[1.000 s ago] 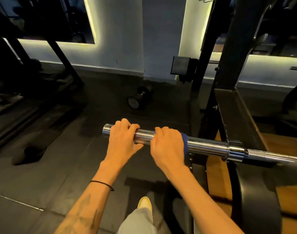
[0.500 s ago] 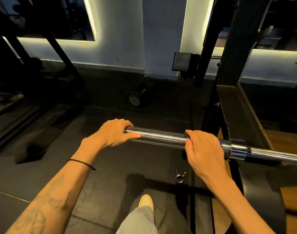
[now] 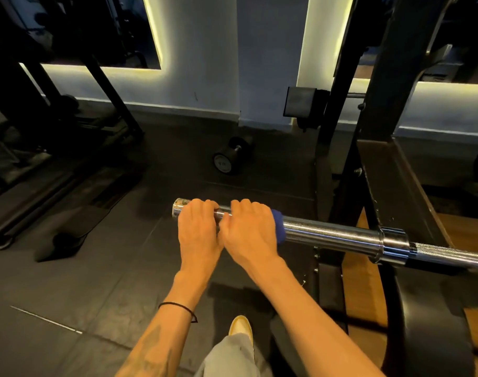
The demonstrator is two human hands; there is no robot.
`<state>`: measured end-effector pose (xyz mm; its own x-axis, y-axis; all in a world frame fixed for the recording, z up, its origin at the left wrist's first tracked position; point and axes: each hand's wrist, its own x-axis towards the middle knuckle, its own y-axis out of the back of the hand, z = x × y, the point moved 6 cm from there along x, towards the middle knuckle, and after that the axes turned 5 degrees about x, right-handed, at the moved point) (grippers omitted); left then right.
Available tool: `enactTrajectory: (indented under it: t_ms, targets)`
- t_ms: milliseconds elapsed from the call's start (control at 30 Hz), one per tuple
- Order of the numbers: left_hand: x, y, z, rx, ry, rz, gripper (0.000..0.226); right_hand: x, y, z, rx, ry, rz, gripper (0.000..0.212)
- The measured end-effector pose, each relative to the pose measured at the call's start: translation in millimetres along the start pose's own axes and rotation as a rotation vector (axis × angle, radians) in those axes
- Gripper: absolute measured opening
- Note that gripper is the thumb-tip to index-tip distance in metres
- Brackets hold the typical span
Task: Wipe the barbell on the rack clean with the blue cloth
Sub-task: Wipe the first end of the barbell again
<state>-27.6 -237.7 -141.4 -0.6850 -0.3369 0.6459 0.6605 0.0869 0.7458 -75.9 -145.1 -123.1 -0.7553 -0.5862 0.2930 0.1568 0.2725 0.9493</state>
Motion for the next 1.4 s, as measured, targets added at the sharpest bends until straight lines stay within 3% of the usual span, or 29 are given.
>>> enactTrajectory:
  t_ms: [100,233,400,500,600,700,800,867,933,1033,1133,1233,1333,1400]
  targets:
    - [9,3,-5,0.103,-0.112,-0.062,0.057,-4,2,-1,0.035,0.093,0.019,0.033]
    - [30,-2,-19,0.062,-0.328,-0.228,0.081,-24,10,46,0.083,-0.009,0.031,0.049]
    - [25,-13,-29,-0.155,-0.294,-0.293,0.065,-61,27,112,0.01,-0.111,0.108,0.045]
    - [20,-14,-27,-0.215,-0.243,-0.326,0.063,-63,21,102,0.003,-0.202,0.153,0.048]
    - [16,-9,-25,-0.283,-0.203,-0.259,0.067,-50,15,72,0.016,-0.243,0.134,0.046]
    - [12,-8,-25,-0.33,-0.179,-0.194,0.059,-28,8,34,-0.001,-0.149,0.051,0.036]
    - [5,-8,-23,-0.335,-0.137,-0.143,0.034,-6,1,-8,-0.018,0.037,0.013,0.03]
    - [0,-2,-17,-0.29,-0.105,-0.107,0.023,0,-3,-26,-0.029,0.165,-0.025,0.031]
    - [-1,7,-10,-0.167,-0.115,-0.06,0.019,1,-2,-20,0.02,0.178,-0.034,0.035]
    - [-1,10,-8,-0.057,-0.122,-0.09,0.046,-10,7,16,0.054,0.081,-0.056,0.051]
    - [6,7,-12,-0.019,-0.182,-0.165,0.076,-31,14,64,-0.094,0.035,-0.1,0.066]
    - [21,3,-18,-0.017,-0.305,-0.246,0.071,-53,25,104,-0.147,-0.06,-0.079,0.061]
    - [38,-4,-24,-0.059,-0.318,-0.352,0.075,-64,29,111,-0.088,-0.151,-0.031,0.047]
    - [39,-7,-24,-0.113,-0.281,-0.389,0.072,-63,22,105,-0.076,-0.14,-0.032,0.058]
